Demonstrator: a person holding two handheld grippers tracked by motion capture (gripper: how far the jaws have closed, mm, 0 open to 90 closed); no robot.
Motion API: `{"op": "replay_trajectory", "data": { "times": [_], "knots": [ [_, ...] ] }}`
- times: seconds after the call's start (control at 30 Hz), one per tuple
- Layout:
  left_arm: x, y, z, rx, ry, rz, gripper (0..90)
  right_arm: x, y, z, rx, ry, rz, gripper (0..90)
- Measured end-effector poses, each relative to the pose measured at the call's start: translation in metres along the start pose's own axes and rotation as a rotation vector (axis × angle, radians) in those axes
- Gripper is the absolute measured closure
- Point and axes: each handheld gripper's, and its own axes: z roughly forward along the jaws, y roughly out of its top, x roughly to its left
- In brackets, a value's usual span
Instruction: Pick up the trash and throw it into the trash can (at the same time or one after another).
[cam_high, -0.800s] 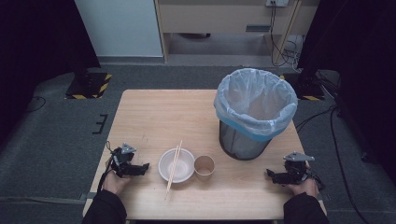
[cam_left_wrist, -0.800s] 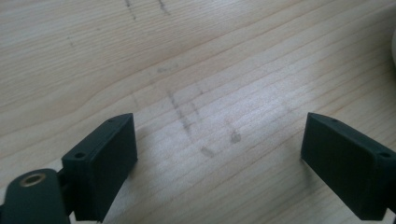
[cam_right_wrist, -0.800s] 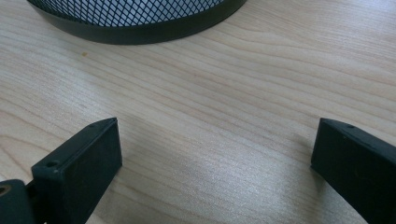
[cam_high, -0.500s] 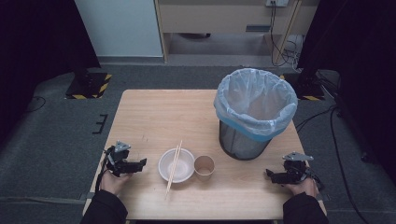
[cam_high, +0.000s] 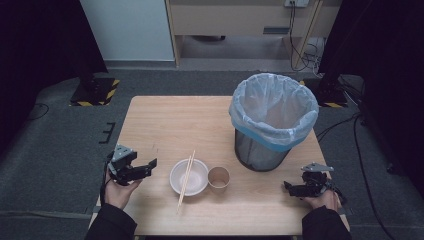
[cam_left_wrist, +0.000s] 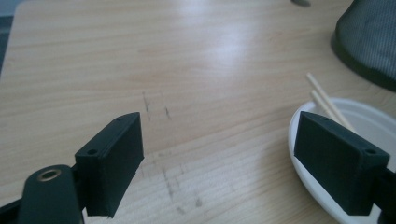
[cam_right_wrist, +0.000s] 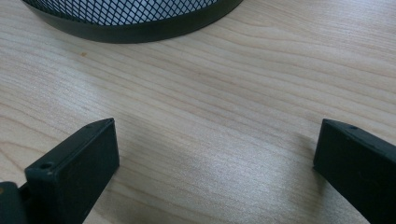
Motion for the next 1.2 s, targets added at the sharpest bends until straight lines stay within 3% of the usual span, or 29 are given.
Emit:
{"op": "replay_trajectory", "data": {
  "times": [0.13,0.33,0.57,0.9,1.03,1.2],
  "knots": [
    [-0.005,0.008,-0.007,-0.041,0.002,0.005,15.7,0.0,0.001,0.0,0.019,0.022,-0.021,0.4],
    [-0.02,0.017,-0.009,-0.092,-0.024,0.052,16.3,-0.001,0.004,0.001,0.03,0.035,-0.038,0.4],
    [-0.042,0.023,-0.006,-0.092,-0.079,0.086,16.2,0.001,0.005,0.001,0.039,0.036,-0.037,0.4],
    [-0.073,0.017,0.012,-0.017,-0.137,0.133,20.6,0.002,0.006,0.002,0.035,0.036,-0.036,0.3],
    [-0.08,0.012,0.02,0.019,-0.163,0.134,22.1,0.003,0.006,0.002,0.036,0.036,-0.04,0.4],
    [-0.087,0.006,0.029,0.061,-0.166,0.151,25.4,0.003,0.006,0.002,0.032,0.041,-0.046,0.4]
  ]
}}
